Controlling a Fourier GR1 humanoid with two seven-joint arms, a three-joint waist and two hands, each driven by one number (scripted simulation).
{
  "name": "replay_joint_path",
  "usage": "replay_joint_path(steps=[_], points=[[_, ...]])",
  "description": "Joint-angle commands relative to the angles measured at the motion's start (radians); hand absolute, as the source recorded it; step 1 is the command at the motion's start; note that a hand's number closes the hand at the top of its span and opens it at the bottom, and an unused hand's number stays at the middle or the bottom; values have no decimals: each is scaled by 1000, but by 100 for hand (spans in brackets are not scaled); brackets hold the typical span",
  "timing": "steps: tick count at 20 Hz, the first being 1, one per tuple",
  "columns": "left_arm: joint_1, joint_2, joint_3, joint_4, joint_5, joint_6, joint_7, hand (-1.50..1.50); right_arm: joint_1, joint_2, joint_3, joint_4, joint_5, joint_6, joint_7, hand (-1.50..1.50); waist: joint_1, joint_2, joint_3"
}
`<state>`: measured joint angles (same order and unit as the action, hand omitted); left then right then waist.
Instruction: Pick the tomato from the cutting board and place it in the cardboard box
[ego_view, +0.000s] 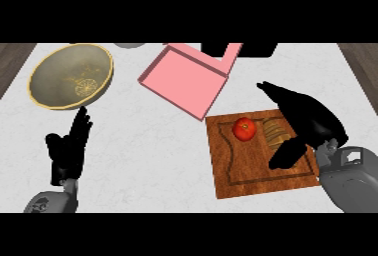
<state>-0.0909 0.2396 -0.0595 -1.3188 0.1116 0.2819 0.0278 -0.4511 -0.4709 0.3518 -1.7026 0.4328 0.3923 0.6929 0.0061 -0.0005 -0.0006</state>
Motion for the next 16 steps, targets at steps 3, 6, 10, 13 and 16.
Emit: replay_joint_path(steps=[3,6,10,13,16], points=[[-3,-13,33,4,-20,-15,0,0,54,78,-22,5,70,54,12,-150,-5,0,1],[23,-17,35,8,-17,-45,-22,0,-52,173,-17,142,120,37,20,-150,1,1,0],[44,-5,37,-75,-44,-45,52,0,16,210,10,59,184,76,82,-150,-2,-1,1],[-5,-17,76,9,-40,-59,-6,0,-6,247,4,52,207,129,131,-150,-5,0,0],[30,-49,67,8,-54,-53,-32,0,-18,264,-14,171,272,79,54,-150,-2,1,1]])
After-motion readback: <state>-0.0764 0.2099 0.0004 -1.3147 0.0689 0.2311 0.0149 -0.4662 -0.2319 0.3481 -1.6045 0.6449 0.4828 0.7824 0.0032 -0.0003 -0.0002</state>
